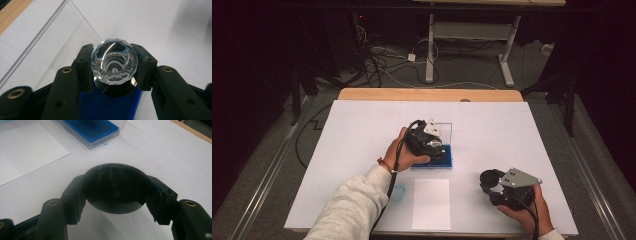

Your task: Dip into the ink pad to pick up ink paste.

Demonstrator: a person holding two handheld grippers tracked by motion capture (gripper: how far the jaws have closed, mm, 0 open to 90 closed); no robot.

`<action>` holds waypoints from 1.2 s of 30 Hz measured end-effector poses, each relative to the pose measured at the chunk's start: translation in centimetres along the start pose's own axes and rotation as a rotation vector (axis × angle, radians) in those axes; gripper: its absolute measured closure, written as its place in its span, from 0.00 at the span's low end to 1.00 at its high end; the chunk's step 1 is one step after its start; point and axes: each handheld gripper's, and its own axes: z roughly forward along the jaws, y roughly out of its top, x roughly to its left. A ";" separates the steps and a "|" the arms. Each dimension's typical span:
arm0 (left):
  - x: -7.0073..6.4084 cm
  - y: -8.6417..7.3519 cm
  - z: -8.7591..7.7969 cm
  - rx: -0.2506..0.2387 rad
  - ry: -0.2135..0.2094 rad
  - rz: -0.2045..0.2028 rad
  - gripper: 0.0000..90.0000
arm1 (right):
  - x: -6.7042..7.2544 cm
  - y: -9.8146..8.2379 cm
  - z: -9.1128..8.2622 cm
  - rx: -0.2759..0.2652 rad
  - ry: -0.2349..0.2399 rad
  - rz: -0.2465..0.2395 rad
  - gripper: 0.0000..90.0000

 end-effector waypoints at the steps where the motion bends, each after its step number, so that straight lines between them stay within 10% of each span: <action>1: 0.0 -0.1 -0.4 -0.010 -0.004 -0.003 0.61 | 0.0 0.0 0.0 0.000 -0.001 -0.001 0.43; 16: -1.5 -2.4 -4.6 -0.106 0.023 0.035 0.61 | 0.0 0.1 -0.2 -0.023 -0.031 0.008 0.43; 36: -2.4 -4.8 -7.9 -0.112 0.014 0.045 0.61 | -0.3 0.2 -0.2 -0.035 -0.028 0.011 0.43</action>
